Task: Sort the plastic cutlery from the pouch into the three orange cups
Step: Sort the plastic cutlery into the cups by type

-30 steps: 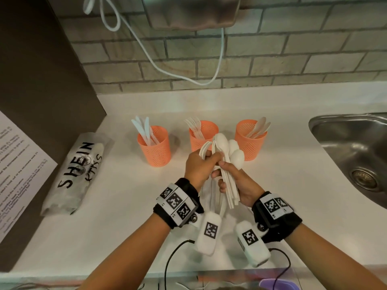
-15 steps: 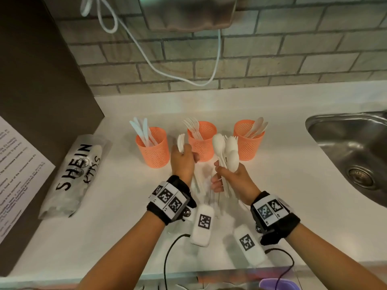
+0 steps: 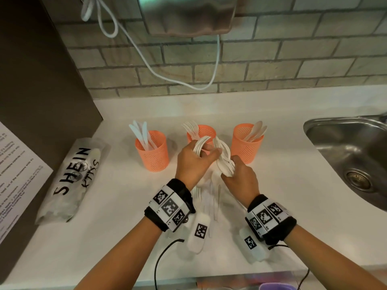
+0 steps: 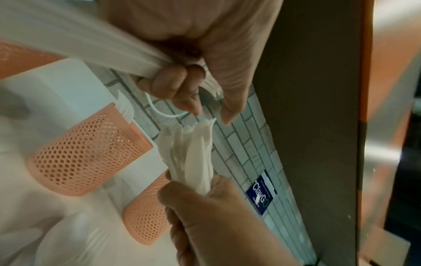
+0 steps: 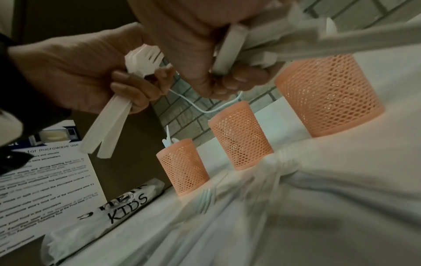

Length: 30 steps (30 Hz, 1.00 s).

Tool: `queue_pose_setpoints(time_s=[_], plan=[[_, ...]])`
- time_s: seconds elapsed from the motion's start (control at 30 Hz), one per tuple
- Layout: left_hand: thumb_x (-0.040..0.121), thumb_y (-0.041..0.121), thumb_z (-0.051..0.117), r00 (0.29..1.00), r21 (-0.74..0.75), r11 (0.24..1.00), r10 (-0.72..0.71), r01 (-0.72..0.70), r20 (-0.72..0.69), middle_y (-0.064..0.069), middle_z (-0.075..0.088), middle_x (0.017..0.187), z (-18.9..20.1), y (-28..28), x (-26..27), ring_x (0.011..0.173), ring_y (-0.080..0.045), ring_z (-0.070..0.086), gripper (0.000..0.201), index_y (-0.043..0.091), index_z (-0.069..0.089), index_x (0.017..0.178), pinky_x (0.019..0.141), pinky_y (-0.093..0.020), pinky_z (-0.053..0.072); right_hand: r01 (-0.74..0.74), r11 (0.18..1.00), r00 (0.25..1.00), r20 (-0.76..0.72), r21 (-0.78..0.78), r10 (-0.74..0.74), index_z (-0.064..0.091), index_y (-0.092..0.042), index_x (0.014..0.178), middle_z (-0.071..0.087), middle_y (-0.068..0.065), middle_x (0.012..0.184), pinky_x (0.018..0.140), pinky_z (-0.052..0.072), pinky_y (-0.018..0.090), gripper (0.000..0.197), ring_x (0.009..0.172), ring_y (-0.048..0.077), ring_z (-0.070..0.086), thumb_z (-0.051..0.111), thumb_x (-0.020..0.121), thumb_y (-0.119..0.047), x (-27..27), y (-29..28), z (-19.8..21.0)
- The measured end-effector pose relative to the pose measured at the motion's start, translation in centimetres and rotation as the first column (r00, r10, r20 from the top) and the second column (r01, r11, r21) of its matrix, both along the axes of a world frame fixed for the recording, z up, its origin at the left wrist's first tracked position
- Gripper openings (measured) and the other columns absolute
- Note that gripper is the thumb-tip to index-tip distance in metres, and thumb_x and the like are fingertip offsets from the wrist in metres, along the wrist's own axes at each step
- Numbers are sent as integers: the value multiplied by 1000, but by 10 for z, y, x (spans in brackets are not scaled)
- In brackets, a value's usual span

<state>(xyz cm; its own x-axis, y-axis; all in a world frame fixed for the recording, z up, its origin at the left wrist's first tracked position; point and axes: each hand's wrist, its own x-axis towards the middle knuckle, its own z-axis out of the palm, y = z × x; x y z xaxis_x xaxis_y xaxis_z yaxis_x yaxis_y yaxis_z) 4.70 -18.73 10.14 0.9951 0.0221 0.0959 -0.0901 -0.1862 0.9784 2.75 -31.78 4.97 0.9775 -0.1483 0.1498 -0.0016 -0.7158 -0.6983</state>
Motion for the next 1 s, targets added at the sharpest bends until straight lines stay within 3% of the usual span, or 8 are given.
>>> queue_pose_setpoints(time_s=[0.17,0.4,0.53,0.63,0.7,0.77,0.87,1.0], plan=[[78,25,69,995,244,968,35,-58,98,-7,67,81,-5,-6,3,72,-20,61,17,14,62,90,70,-36,52,-7,990,1000,-15,-142,5,49,-10,107,67,12,87,58,35,30,27,79,35,62,59,85,-21,-3,1,0],[86,21,54,956,576,798,-2,-175,293,-14,63,94,-3,-6,13,83,-30,59,21,4,60,97,60,-28,33,-43,963,997,-69,-267,25,49,-9,116,67,13,99,61,33,30,33,91,36,60,54,88,-25,-11,-1,4],[89,15,54,960,352,915,110,-199,256,-3,55,73,0,-3,20,65,-21,48,18,-2,54,94,55,-22,29,-38,971,997,-74,-236,21,49,-8,116,66,14,96,60,34,30,34,87,37,61,55,88,-24,-12,-4,5],[84,18,65,987,172,978,97,-119,131,10,53,67,-4,-8,16,60,-8,51,14,8,56,89,53,-17,38,-28,978,998,-67,-205,14,49,-8,117,66,15,96,60,36,31,34,88,37,60,56,86,-19,-11,-5,5],[79,18,72,997,117,991,67,-71,43,8,56,67,-10,-12,13,62,-6,54,17,11,57,85,61,-17,44,-36,982,998,-59,-188,25,49,-8,116,66,15,95,60,38,31,33,87,37,61,55,85,-17,-10,-5,4],[78,15,71,998,76,995,61,-59,-23,5,56,65,-13,-12,15,61,-15,54,14,11,58,79,62,-28,46,-48,982,998,-57,-181,38,50,-7,114,66,15,94,60,38,31,31,86,37,61,55,86,-18,-11,-4,2],[83,11,63,992,-15,995,100,-101,-81,-2,50,56,-10,-8,20,47,-15,46,16,12,55,70,48,-24,37,-64,984,997,-57,-165,55,49,-6,111,65,15,92,59,36,31,30,84,37,60,56,86,-20,-15,-3,1],[83,5,62,983,-265,957,71,-116,-172,-6,46,58,-4,-10,18,33,-4,38,7,4,56,85,35,-13,27,-62,989,997,-46,-135,57,49,-6,110,65,15,91,59,39,32,30,83,37,60,57,85,-20,-15,-2,1]])
